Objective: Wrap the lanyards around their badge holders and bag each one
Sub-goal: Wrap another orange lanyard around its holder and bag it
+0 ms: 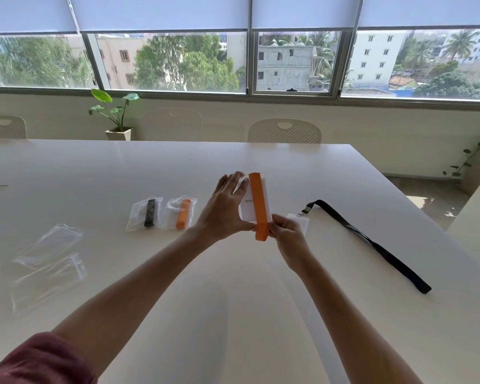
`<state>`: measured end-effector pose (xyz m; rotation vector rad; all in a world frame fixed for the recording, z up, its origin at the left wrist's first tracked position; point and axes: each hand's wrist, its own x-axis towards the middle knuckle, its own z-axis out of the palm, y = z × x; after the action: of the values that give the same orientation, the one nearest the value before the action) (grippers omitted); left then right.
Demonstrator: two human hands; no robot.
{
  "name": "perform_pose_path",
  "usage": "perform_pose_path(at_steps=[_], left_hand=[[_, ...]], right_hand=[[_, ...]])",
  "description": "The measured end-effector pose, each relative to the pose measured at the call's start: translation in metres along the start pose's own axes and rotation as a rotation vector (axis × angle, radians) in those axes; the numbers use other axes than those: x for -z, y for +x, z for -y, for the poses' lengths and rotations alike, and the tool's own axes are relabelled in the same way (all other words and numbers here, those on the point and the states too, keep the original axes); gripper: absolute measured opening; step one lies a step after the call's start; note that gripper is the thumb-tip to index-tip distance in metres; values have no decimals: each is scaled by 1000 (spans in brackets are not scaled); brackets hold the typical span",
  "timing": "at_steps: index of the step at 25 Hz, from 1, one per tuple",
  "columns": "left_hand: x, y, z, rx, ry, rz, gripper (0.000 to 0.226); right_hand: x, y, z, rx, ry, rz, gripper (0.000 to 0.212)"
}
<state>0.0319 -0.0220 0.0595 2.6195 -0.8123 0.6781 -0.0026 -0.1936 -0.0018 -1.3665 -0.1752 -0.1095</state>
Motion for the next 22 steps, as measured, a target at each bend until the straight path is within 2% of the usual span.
perform_pose_path(at_steps=[9,17,22], left_hand=[[0,8,5,107,-71,-11,114],[13,20,31,219,-52,-45,115],[13,17,38,182,-35,-12,113]], right_hand=[[-2,-9,-4,-40,35,28,39],[-17,-22,-6,-35,-150,12,21],[-20,-24,-4,-62,-168,-10,20]])
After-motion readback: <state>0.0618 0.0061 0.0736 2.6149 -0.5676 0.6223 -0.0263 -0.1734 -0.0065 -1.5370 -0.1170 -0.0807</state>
